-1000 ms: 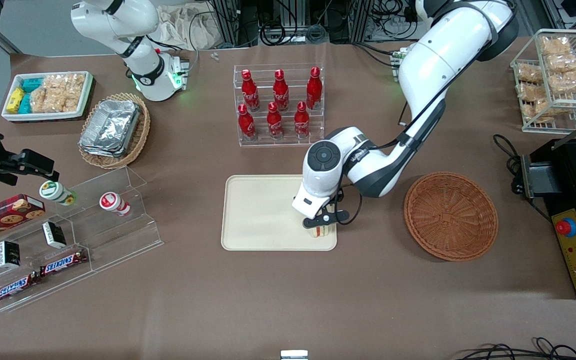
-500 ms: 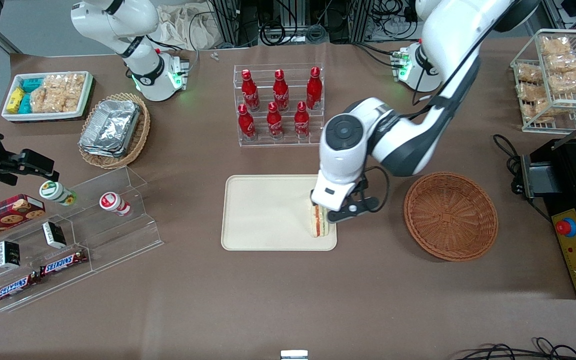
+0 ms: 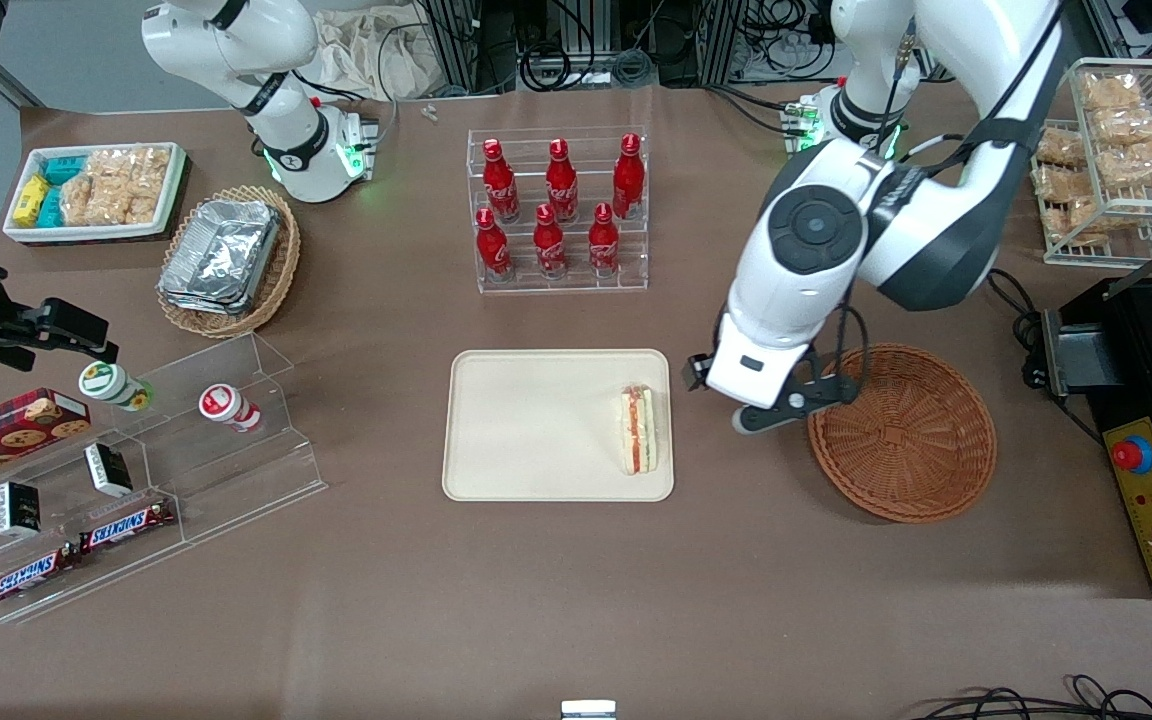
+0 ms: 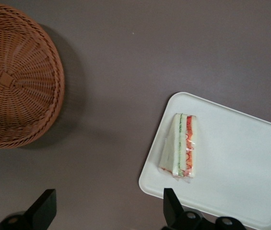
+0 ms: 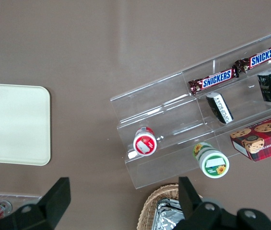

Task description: Place sandwich from basket to tray

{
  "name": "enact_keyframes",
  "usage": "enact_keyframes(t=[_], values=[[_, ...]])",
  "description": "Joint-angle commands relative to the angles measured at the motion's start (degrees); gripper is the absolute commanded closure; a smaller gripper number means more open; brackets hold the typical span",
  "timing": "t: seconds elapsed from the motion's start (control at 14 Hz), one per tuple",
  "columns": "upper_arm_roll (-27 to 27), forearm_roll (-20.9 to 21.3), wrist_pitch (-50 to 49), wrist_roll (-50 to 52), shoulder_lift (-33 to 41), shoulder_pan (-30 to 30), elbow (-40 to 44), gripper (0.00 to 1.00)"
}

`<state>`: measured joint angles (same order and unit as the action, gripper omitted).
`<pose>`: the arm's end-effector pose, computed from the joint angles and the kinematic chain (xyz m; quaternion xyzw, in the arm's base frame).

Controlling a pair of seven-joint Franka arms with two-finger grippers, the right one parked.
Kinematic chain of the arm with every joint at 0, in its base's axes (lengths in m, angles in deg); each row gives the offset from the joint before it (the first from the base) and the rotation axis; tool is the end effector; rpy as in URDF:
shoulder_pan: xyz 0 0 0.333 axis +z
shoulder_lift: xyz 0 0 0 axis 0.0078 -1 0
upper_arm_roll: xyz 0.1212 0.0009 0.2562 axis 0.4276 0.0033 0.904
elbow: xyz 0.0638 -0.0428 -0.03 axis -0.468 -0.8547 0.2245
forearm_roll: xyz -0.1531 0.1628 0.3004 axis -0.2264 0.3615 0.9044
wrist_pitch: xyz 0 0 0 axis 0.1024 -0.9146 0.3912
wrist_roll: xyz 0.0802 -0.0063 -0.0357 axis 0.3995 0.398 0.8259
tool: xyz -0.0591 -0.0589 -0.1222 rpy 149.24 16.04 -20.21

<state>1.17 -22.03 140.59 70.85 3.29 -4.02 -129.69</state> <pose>0.5555 -0.3011 0.4042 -0.9867 -0.1617 -0.0013 0.0149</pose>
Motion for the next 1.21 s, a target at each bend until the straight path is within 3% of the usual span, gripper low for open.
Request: enact_keyframes(t=[0.0,0.14,0.29,0.64,0.79,1.14], values=[[0.26,-4.00,-0.66,-5.31,5.74,3.21,-4.34,0.00],[3.15,-7.60,-1.71,-14.77,12.15,5.76,-9.60,0.00],[11.47,-11.65,-2.33,-26.98,18.74,4.81,-15.14,0.00],[22.57,-12.46,-6.72,-50.20,23.69,4.71,-17.54,0.00],[23.73,-11.67,-6.90,-53.31,23.17,4.80,-16.84,0.00],[23.65,-8.76,-16.03,-59.81,16.06,4.89,-4.72,0.00]])
